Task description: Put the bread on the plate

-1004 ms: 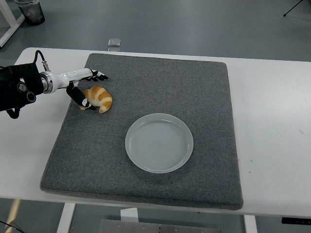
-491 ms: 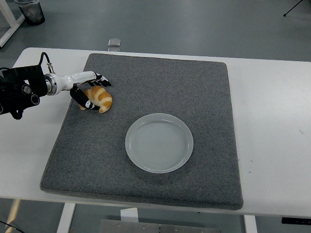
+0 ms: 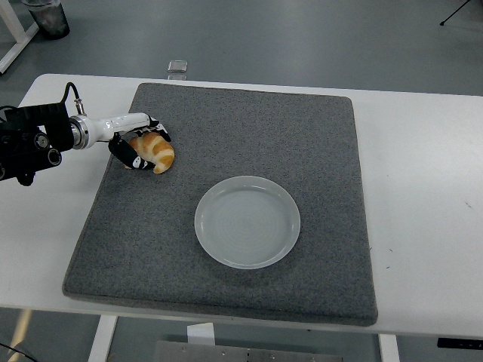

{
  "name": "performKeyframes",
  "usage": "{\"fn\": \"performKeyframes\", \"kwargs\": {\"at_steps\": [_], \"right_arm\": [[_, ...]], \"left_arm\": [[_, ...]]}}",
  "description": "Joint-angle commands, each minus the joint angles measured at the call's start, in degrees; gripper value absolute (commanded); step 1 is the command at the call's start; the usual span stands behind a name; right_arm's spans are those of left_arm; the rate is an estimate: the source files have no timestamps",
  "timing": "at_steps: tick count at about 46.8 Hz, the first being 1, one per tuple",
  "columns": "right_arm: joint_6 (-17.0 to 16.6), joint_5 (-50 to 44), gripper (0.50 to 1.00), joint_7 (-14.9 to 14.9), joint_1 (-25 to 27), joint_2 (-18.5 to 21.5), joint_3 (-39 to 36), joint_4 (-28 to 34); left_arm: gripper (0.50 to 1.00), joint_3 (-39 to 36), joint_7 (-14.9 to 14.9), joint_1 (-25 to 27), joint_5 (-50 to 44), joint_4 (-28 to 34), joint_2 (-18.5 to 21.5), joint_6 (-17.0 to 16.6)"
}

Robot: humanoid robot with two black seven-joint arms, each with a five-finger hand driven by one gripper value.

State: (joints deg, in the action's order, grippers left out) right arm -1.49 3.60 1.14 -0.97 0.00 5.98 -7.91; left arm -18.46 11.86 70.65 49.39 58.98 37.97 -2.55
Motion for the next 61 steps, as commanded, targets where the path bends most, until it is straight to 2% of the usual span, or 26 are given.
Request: {"fn": "performKeyframes", "kwargs": {"at_steps": [1,6,13,26,41,48,61], "right_arm": [[0.0,0.0,0.952,0.0,0.0,0.0,0.0,0.0],[0.0,0.0,0.952,0.0,0.0,0.0,0.0,0.0],[0.0,0.0,0.952,0.0,0.0,0.0,0.0,0.0],[0.0,0.0,0.952,0.0,0.0,0.0,0.0,0.0],[0.0,0.0,0.952,0.0,0.0,0.0,0.0,0.0],[0.0,0.0,0.952,0.0,0.0,0.0,0.0,0.0],[0.0,0.0,0.952,0.0,0.0,0.0,0.0,0.0]], "left_arm": [[0.759,0.0,0.0,0.0,0.1,0.0,0.0,0.0],[0.679,0.0,0.1,0.0,0.8,0.0,0.0,0.0],[0.502,0.0,0.1,0.1,2.1,0.0,-0.1,-0.8],[0.500,0.2,0.3,0.9,2.1,-0.1,0.0,-2.3],[0.500,2.5,1.5,2.5,1.0,0.8,0.4,-1.8],[0.500,7.5,1.6,3.3,1.1,1.4,1.8,0.4],[0.500,9.7,1.6,11.3,0.9,4.2,6.8,5.5]]}}
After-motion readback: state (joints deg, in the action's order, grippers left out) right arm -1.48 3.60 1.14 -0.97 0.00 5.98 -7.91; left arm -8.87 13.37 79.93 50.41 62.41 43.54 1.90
